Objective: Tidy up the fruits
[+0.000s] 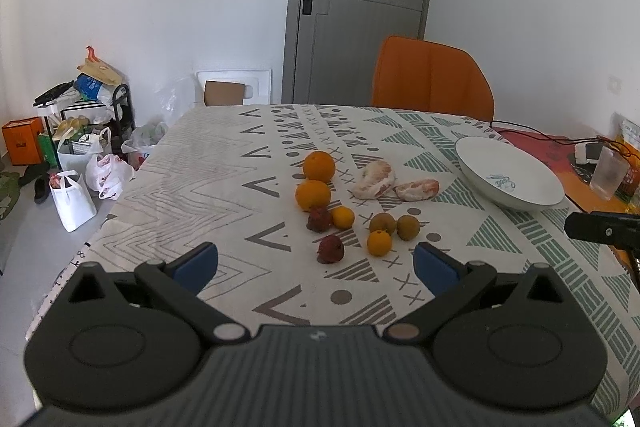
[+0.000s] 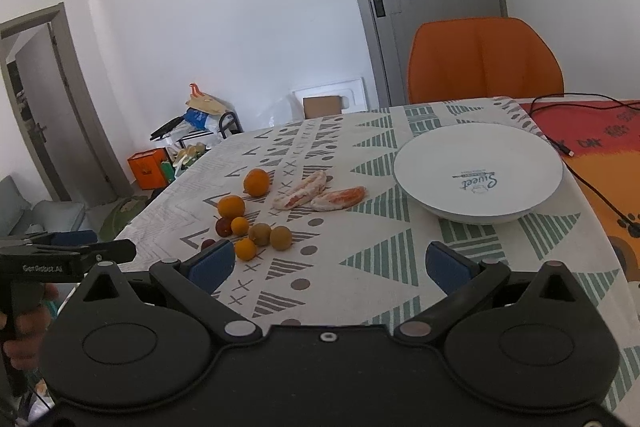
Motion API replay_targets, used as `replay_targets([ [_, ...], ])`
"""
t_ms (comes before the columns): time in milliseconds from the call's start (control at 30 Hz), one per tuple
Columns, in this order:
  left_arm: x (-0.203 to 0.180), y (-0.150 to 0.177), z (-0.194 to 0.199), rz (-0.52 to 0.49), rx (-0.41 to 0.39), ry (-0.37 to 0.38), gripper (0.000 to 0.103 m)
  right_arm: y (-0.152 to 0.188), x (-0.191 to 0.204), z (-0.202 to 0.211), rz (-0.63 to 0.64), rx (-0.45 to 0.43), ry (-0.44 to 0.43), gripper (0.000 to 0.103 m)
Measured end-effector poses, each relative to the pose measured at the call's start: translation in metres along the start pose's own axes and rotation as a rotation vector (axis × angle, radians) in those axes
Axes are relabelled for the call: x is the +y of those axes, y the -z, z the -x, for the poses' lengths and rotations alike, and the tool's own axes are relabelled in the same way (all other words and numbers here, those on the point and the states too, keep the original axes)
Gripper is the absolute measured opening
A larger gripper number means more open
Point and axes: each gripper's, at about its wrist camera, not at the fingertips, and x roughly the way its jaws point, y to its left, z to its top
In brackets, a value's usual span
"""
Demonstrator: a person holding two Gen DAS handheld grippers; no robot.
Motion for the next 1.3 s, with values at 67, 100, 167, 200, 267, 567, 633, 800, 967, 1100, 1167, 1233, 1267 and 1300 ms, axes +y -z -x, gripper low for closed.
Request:
replay_targets([
  [67,0.000,0.001,-0.003,-0.002,0.002,0.001,0.103,0.000,-0.001,-0.001,-0.006,-0.002,0.001,0.103],
  [100,-0.001,0.002,-0.005,-0.003,0.005,0.002,0.103,0.001,-0.002,-0.002,-0.009,-0.006,0.003,0.103],
  [167,-0.001,0.004,-0.010,-0.007,0.011,0.003,0.103,0.002,-0.001,-0.004,-0.006,-0.012,0.009,0.103],
  [200,0.000,0.005,-0.012,-0.007,0.015,0.002,0.103,0.002,0.000,-0.006,0.001,-0.014,0.011,0.103],
  [267,0.002,0.009,-0.010,-0.001,0.017,-0.001,0.103,0.001,0.001,-0.010,0.016,-0.011,0.014,0.103],
  [567,0.009,0.005,-0.037,0.027,0.040,0.027,0.102,0.001,0.002,-0.032,0.031,0.001,-0.011,0.103],
  [633,0.011,0.004,-0.045,0.037,0.045,0.035,0.101,0.002,0.000,-0.038,0.031,-0.002,0.005,0.103],
  [800,0.011,0.000,-0.058,0.052,0.043,0.055,0.097,0.000,-0.003,-0.055,0.052,0.019,0.057,0.103],
  [967,0.012,0.002,-0.073,0.064,0.061,0.065,0.086,0.000,-0.008,-0.071,0.020,0.047,0.029,0.103],
  [1100,0.014,0.004,-0.082,0.072,0.072,0.076,0.078,0.001,-0.006,-0.083,0.023,0.067,0.049,0.103],
  [1167,0.015,0.005,-0.086,0.072,0.084,0.086,0.074,0.001,-0.003,-0.090,0.049,0.076,0.051,0.103],
  [1233,0.015,0.005,-0.093,0.072,0.103,0.102,0.069,0.002,0.000,-0.096,0.058,0.085,0.039,0.103],
  [1267,0.016,0.006,-0.095,0.073,0.112,0.109,0.065,0.002,0.001,-0.099,0.056,0.092,0.029,0.103],
  [1300,0.015,0.006,-0.099,0.075,0.117,0.116,0.060,0.002,0.001,-0.102,0.052,0.098,0.021,0.103],
])
